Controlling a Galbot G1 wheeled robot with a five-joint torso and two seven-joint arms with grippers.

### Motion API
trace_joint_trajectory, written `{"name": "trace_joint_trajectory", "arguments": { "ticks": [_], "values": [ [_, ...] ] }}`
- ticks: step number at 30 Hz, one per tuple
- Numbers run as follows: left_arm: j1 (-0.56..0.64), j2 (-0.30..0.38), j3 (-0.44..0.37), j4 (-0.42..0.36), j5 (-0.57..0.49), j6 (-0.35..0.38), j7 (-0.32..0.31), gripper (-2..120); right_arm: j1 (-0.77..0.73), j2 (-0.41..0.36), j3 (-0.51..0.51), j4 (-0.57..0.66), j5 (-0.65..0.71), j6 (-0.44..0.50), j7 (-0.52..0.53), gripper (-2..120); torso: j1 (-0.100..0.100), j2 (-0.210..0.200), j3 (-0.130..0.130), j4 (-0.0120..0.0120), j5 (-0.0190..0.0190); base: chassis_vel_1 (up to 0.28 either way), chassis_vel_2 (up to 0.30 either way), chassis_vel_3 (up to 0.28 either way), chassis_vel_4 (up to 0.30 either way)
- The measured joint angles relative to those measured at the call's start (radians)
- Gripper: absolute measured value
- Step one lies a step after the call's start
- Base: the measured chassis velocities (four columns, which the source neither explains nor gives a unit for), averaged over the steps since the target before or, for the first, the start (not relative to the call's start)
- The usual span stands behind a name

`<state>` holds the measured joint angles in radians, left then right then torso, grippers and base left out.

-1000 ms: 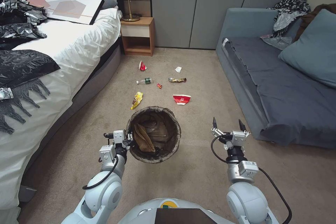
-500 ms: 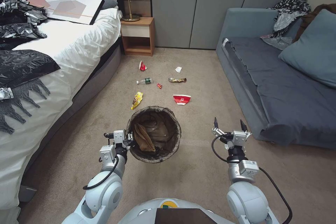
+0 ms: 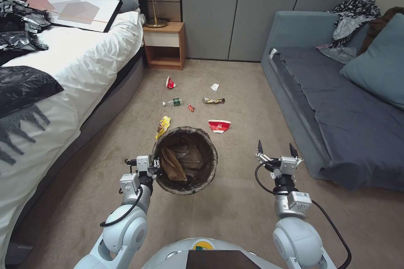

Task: Pick up the trash bin, then pick up the garbage from the floor and place it into the trash bin.

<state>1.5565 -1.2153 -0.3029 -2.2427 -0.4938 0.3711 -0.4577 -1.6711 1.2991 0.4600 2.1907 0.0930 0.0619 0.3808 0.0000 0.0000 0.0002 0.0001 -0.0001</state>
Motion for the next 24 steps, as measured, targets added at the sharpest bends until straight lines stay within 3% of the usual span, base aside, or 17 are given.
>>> {"name": "trace_joint_trajectory", "arguments": {
  "ticks": [24],
  "values": [
    [-0.003, 0.003, -0.006, 0.002, -0.002, -0.005, 0.003, 4, 0.004, -0.002, 0.000, 0.001, 0.005, -0.004, -0.001, 100, 0.000, 0.000, 0.000, 0.0001, 0.0001, -0.277, 0.282, 0.280, -0.276]
  ]
}}
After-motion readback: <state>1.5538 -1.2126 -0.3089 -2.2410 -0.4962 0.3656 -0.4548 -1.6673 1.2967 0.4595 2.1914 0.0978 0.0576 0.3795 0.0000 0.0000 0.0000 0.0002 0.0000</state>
